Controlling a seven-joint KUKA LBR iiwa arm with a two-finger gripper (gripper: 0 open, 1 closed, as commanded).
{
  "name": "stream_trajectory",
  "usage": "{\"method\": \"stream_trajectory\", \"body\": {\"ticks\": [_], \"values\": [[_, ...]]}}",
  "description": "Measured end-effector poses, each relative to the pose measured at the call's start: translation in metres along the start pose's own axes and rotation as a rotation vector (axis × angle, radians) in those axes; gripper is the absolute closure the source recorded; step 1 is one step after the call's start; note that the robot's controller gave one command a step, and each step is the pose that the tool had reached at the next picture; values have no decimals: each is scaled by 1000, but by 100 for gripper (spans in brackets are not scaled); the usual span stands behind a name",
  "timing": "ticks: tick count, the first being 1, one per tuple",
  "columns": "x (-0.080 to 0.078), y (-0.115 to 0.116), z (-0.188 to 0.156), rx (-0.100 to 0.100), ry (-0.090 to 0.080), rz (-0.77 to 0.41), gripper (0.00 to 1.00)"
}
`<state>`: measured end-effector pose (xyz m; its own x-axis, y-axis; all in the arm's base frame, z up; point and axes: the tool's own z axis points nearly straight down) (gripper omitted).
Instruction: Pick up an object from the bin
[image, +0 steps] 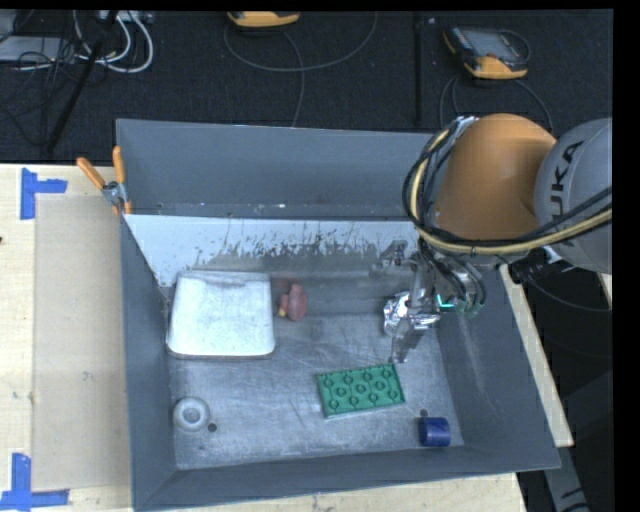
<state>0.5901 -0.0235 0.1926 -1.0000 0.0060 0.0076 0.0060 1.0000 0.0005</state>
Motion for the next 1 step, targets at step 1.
{"method": "stream_trajectory", "body": {"ticks": [1], "values": [[46,-11,122,0,-17,-123,0]]}}
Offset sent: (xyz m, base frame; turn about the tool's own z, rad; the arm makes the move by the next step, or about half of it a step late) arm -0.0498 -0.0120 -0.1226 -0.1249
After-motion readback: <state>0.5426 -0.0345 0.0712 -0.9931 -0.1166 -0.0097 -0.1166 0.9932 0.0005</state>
